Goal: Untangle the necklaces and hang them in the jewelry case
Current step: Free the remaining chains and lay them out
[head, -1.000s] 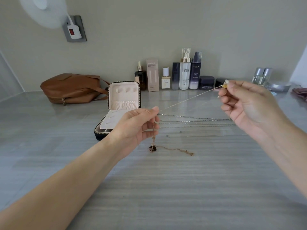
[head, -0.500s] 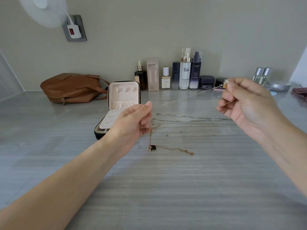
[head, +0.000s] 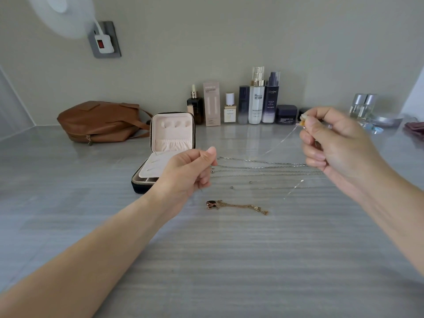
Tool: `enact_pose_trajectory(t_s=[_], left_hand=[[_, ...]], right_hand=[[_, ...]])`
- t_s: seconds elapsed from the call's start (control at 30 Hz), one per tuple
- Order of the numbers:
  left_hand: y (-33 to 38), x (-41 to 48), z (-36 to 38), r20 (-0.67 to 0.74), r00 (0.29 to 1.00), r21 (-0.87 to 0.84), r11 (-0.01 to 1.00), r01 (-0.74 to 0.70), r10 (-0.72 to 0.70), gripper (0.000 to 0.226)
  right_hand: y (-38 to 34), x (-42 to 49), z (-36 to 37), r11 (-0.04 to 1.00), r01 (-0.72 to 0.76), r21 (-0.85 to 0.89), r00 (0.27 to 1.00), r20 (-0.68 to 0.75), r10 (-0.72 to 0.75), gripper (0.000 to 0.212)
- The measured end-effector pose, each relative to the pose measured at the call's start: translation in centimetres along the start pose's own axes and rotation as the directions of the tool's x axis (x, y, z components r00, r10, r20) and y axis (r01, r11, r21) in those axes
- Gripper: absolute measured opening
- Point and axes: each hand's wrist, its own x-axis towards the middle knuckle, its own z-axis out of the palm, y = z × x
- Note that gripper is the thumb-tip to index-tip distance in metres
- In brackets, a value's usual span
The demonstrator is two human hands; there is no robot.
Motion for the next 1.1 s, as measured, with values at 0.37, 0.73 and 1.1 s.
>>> enact_pose_trajectory(t_s=[0.37, 0.73, 1.1], left_hand=[[-0.4, -0.3, 0.6, 0.07, 0.997, 0.038, 0.999, 0.022, -0.024, 0.02], [0.8, -1.1, 2.3, 0.235, 0.967, 0.058, 0.995, 0.086, -0.098, 0.023], [1.5, -1.2, 2.4, 0.33, 0.94, -0.192, 0.969, 0.157, -0.087, 0.025]], right_hand=[[-3.9, 0.8, 4.1, 0.943, 0.126, -0.307, 0.963, 0.265, -0.042, 0.017], [-5.5, 1.2, 6.9, 0.898, 0.089, -0.431, 0.927, 0.366, 0.084, 0.017], [-9.3, 1.5, 5.2, 0.909, 0.097, -0.404, 0.968, 0.252, 0.009, 0.018]])
